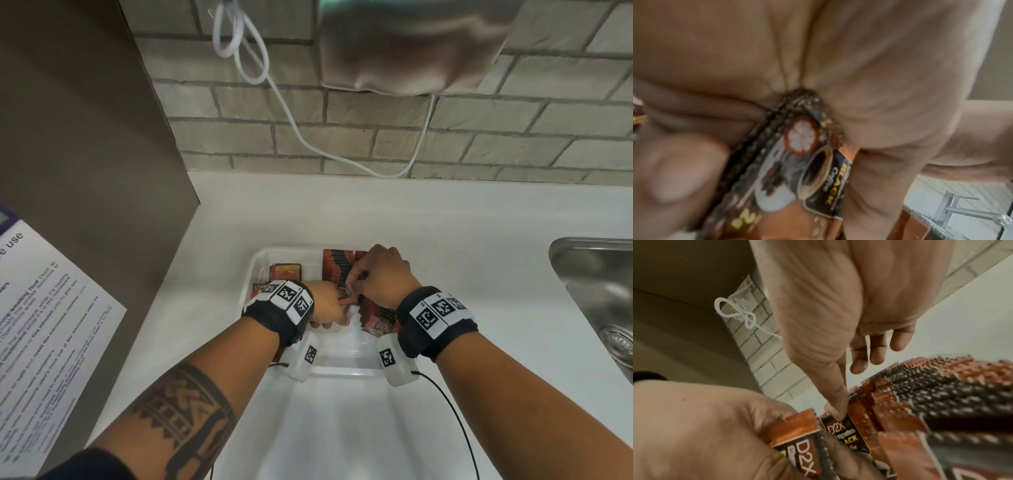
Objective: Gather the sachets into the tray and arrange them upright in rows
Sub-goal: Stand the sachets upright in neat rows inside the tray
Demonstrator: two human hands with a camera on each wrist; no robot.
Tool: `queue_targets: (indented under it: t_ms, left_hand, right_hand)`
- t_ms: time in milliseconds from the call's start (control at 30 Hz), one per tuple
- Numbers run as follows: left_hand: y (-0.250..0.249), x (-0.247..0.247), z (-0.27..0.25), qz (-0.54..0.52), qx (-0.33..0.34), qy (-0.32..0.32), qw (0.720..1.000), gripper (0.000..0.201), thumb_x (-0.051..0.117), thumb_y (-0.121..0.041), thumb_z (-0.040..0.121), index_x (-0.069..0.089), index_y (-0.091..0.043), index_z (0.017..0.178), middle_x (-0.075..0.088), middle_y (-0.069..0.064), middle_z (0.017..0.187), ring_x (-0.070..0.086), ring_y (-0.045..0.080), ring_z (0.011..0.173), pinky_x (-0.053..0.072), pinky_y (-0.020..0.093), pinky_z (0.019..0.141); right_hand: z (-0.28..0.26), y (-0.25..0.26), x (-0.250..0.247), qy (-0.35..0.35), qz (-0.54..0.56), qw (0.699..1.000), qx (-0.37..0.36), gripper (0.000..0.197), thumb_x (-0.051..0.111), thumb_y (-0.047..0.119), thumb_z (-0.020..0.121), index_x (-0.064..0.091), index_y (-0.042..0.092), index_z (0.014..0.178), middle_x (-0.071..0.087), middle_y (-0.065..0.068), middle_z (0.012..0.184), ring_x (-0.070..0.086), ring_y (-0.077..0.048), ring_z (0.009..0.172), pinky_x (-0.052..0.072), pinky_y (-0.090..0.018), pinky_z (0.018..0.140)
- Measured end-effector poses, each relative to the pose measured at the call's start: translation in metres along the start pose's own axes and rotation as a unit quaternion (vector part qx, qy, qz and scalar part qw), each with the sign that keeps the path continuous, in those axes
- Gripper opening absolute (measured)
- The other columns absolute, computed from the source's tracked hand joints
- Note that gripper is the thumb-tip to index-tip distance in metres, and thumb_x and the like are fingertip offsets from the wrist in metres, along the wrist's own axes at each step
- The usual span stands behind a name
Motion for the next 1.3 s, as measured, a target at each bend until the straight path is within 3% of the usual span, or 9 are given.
queue_targets:
  t_ms: [333,500,567,667,733,867,1100,1200,1300]
  left_hand:
    - [-0.003,-0.001,0.002,-0.025,0.001,0.004,1.0,0.032,0.064,-0.039,0.096,0.065,-0.014,0.116,0.067,-0.002,0.087,0.057,0.015,0.064,0.044,0.02,0.049]
    - [0.003,0.005,0.0,-0.082,-0.002,0.01,0.997,0.028,0.065,-0.031,0.094,0.066,-0.013,0.115,0.073,0.005,0.089,0.06,0.02,0.068,0.048,0.023,0.055]
    - [0.007,0.005,-0.002,-0.126,-0.002,0.008,0.992,0.027,0.066,-0.027,0.093,0.068,-0.009,0.113,0.075,0.009,0.094,0.062,0.021,0.07,0.053,0.029,0.061]
    - [0.015,-0.004,-0.007,-0.197,0.01,-0.002,0.98,0.027,0.069,-0.026,0.092,0.07,-0.005,0.109,0.07,0.008,0.084,0.066,0.019,0.07,0.062,0.033,0.07]
    - [0.02,-0.01,-0.014,-0.288,0.035,-0.012,0.957,0.023,0.07,-0.025,0.093,0.069,-0.008,0.108,0.068,0.007,0.085,0.067,0.017,0.069,0.061,0.031,0.066]
    - [0.018,-0.021,-0.03,-0.487,0.121,-0.033,0.865,0.019,0.071,-0.017,0.093,0.067,-0.008,0.109,0.068,0.004,0.083,0.067,0.015,0.074,0.06,0.029,0.063]
    - [0.011,-0.028,-0.035,-0.52,0.187,-0.065,0.831,0.037,0.075,-0.014,0.09,0.064,-0.009,0.125,0.068,-0.005,0.086,0.066,0.011,0.083,0.058,0.025,0.066]
    - [0.011,-0.031,-0.038,-0.5,0.198,-0.083,0.839,0.028,0.076,-0.011,0.088,0.067,-0.015,0.114,0.071,-0.005,0.087,0.069,0.013,0.086,0.058,0.026,0.067]
    - [0.016,-0.036,-0.038,-0.448,0.183,-0.134,0.865,0.031,0.081,-0.015,0.085,0.068,-0.017,0.113,0.074,0.002,0.097,0.072,0.017,0.088,0.057,0.026,0.064]
  right_hand:
    - [0.005,-0.002,0.0,0.004,0.027,1.0,-0.012,0.014,0.08,0.027,0.073,0.072,0.037,0.072,0.064,0.013,0.085,0.059,-0.015,0.092,0.049,-0.041,0.092]
    - [0.003,-0.001,-0.009,-0.02,0.079,0.996,-0.034,0.016,0.078,0.024,0.078,0.071,0.037,0.072,0.064,0.016,0.078,0.06,-0.01,0.084,0.049,-0.045,0.093]
    - [-0.001,-0.001,-0.017,-0.042,0.102,0.993,-0.042,0.015,0.074,0.021,0.083,0.073,0.035,0.08,0.06,0.018,0.082,0.058,-0.008,0.086,0.048,-0.038,0.091]
    - [-0.013,0.001,-0.03,-0.05,0.148,0.986,-0.058,0.011,0.069,0.019,0.089,0.073,0.029,0.089,0.065,0.014,0.089,0.06,-0.006,0.086,0.044,-0.014,0.074]
    - [-0.022,0.003,-0.033,-0.039,0.174,0.981,-0.07,0.005,0.07,0.024,0.09,0.073,0.028,0.092,0.07,0.011,0.093,0.062,-0.004,0.086,0.041,-0.007,0.069]
    - [-0.031,0.008,-0.028,-0.003,0.229,0.97,-0.085,0.014,0.074,0.035,0.088,0.071,0.028,0.099,0.072,0.009,0.093,0.066,-0.003,0.087,0.049,-0.017,0.078]
    - [-0.026,0.015,-0.037,-0.042,0.331,0.939,-0.081,0.009,0.078,0.017,0.086,0.074,0.024,0.088,0.076,-0.006,0.09,0.07,-0.029,0.09,0.055,-0.049,0.093]
    - [-0.027,0.016,-0.044,-0.054,0.33,0.939,-0.076,0.003,0.076,0.016,0.088,0.075,0.019,0.09,0.077,-0.003,0.088,0.07,-0.019,0.083,0.056,-0.044,0.091]
    - [-0.031,0.024,-0.049,-0.056,0.271,0.957,-0.086,0.003,0.073,0.02,0.09,0.075,0.019,0.091,0.076,0.001,0.089,0.069,-0.016,0.086,0.053,-0.027,0.082]
Point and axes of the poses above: each hand's wrist, its own z-axis towards the middle knuckle, its own x-axis out of the palm, y = z × x, the point moved 9 cm from there along z, towards the middle knuckle
